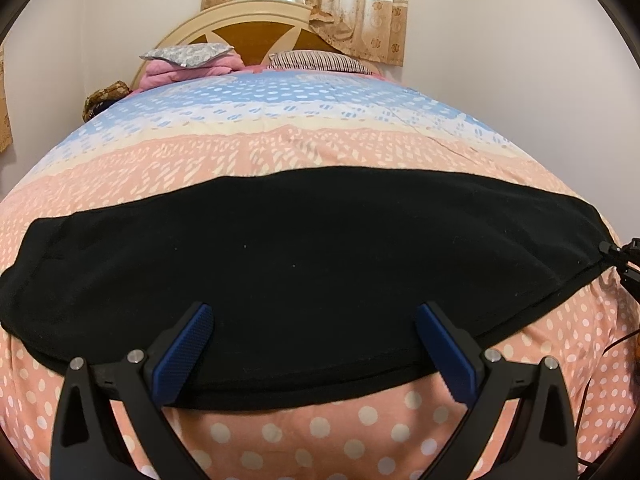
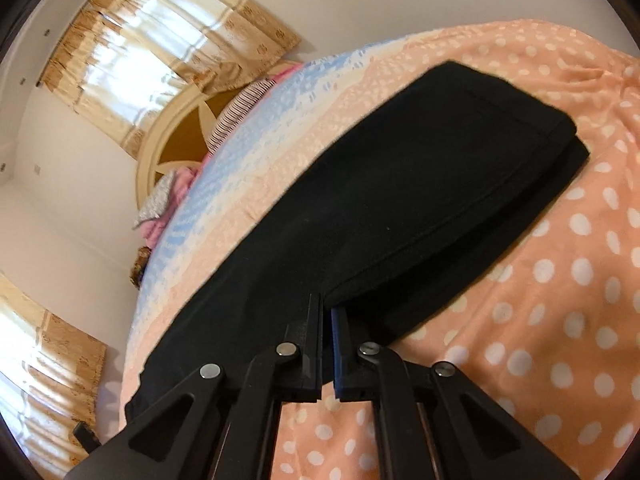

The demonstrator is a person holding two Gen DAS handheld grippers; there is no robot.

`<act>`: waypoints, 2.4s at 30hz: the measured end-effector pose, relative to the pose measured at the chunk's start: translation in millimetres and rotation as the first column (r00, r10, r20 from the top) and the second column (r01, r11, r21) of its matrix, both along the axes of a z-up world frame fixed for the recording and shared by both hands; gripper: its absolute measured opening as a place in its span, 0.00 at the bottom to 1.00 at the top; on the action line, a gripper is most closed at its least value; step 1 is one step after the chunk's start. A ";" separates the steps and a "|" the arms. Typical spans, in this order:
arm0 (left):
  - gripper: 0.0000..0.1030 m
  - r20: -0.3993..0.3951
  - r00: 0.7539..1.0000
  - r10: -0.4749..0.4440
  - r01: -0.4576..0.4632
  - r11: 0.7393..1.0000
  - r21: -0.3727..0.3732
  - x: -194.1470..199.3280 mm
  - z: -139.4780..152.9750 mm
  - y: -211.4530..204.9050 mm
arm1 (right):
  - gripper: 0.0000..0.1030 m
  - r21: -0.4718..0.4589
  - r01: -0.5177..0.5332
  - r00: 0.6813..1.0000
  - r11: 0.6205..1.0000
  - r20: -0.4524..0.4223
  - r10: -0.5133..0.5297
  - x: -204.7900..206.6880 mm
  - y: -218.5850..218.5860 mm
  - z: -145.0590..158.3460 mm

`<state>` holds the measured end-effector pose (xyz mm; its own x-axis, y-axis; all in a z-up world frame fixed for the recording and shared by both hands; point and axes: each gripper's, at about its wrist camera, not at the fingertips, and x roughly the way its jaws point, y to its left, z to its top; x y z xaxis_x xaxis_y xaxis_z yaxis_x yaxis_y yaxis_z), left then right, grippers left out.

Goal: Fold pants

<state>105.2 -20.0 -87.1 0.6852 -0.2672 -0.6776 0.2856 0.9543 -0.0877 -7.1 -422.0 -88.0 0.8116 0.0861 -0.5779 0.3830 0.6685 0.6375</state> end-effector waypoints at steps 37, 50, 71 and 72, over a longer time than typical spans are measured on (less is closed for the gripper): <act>1.00 0.135 0.990 -0.044 0.034 0.996 0.081 4.6 27.6 5.2 | 0.06 -0.186 -0.427 0.901 0.885 -0.168 0.399 68.1 178.4 5.9; 1.00 0.017 0.996 -0.087 0.085 0.993 0.076 36.4 -0.7 -36.7 | 0.06 -0.251 -0.388 0.919 0.887 -0.029 0.394 57.4 166.7 59.8; 1.00 0.085 0.972 0.220 -0.229 0.966 0.120 40.9 25.4 123.8 | 0.08 -0.333 -0.662 0.722 0.671 -0.044 0.691 140.3 267.3 74.0; 1.00 0.029 0.971 0.237 -0.239 0.961 0.137 42.9 12.5 131.0 | 0.13 -0.269 -0.696 0.699 0.666 -0.038 0.714 159.9 265.0 70.6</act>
<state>148.1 111.1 -74.7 0.7262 0.0004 -0.6875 0.0487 0.9975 0.0520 152.8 -157.1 -17.4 0.6034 0.5133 -0.6103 -0.3038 0.8556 0.4192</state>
